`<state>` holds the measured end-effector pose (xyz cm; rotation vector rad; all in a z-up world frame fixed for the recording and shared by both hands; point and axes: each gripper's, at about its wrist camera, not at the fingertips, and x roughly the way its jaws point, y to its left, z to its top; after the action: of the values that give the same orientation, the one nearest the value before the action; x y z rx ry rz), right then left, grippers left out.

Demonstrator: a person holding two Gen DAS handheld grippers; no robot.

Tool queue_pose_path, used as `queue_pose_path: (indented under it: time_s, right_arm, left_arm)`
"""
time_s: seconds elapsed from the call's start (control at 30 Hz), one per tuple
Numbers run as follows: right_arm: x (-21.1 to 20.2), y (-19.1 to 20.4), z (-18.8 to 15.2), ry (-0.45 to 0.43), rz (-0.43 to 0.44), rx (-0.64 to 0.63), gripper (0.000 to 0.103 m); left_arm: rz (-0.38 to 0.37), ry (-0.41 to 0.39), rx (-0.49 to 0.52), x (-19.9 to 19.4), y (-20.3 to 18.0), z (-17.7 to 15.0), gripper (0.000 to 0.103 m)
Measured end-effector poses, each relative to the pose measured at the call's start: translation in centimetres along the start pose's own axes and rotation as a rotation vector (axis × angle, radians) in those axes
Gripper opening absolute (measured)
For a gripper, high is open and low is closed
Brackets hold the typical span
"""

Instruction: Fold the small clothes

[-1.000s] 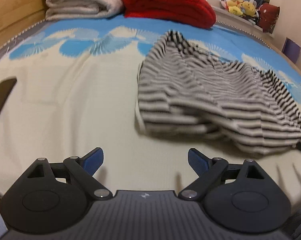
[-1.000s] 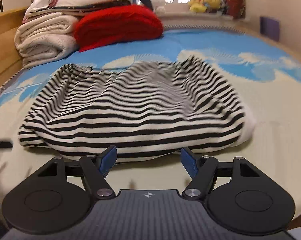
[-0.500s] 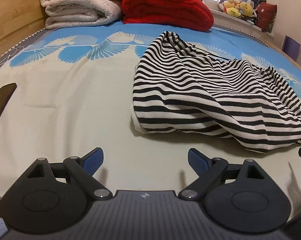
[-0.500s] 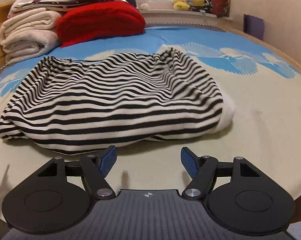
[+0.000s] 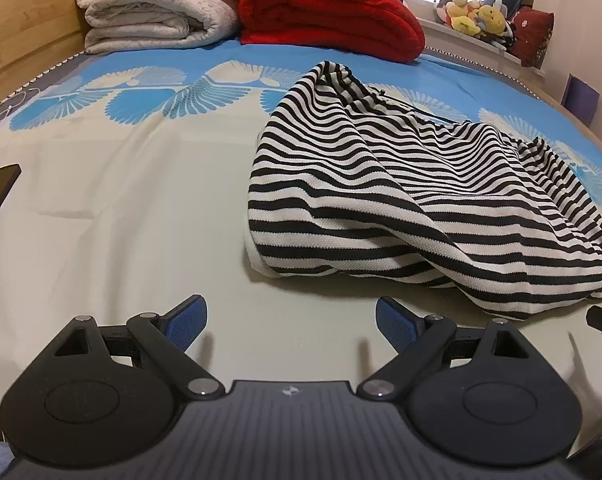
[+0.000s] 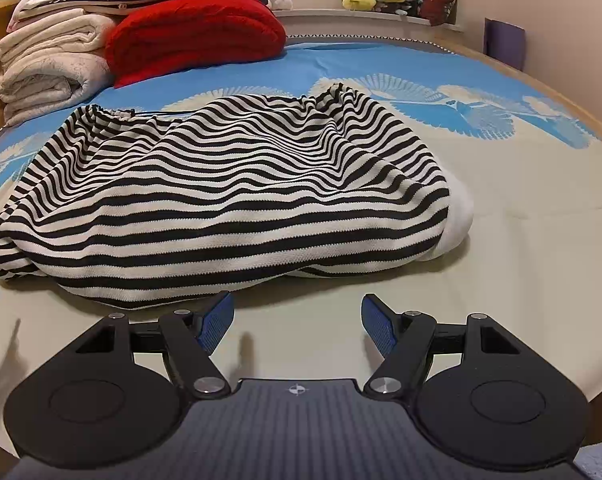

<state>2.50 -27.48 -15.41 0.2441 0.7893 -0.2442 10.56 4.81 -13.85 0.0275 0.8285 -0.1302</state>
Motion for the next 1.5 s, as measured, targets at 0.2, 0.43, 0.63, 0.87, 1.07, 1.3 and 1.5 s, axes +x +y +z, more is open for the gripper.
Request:
queue_pose_path:
  time_s: [0.2, 0.43, 0.63, 0.87, 1.07, 1.3, 1.5]
  right_arm:
    - [0.3, -2.8, 0.5, 0.019, 0.041, 0.199, 0.072]
    - [1.2, -9.8, 0.2, 0.041, 0.139, 0.692, 0.077]
    - [5.1, -13.6, -0.2, 0.067, 0.297, 1.04, 0.078]
    - [9.3, -14.3, 1.5, 0.024, 0.319, 1.171, 0.025]
    - [7.6, -11.7, 5.3, -0.055, 0.23, 0.923, 0.012]
    - [6.7, -4.7, 10.8, -0.099, -0.012, 0.5, 0.011]
    - [0.2, 15.6, 12.7, -0.444, 0.067, -0.422, 0.011]
  left_arm:
    - [-0.02, 0.0, -0.01, 0.2, -0.1, 0.4, 0.094]
    - [-0.034, 0.022, -0.05, 0.7, 0.2, 0.9, 0.094]
    - [-0.009, 0.021, -0.085, 1.0, 0.9, 1.5, 0.094]
    - [0.006, 0.048, -0.191, 1.8, 3.0, 2.4, 0.094]
    - [0.078, 0.034, -0.286, 1.6, 5.4, 3.1, 0.094]
    - [0.112, 0.037, -0.406, 1.2, 8.3, 3.5, 0.094]
    - [0.116, 0.026, -0.471, 0.4, 9.9, 3.7, 0.094]
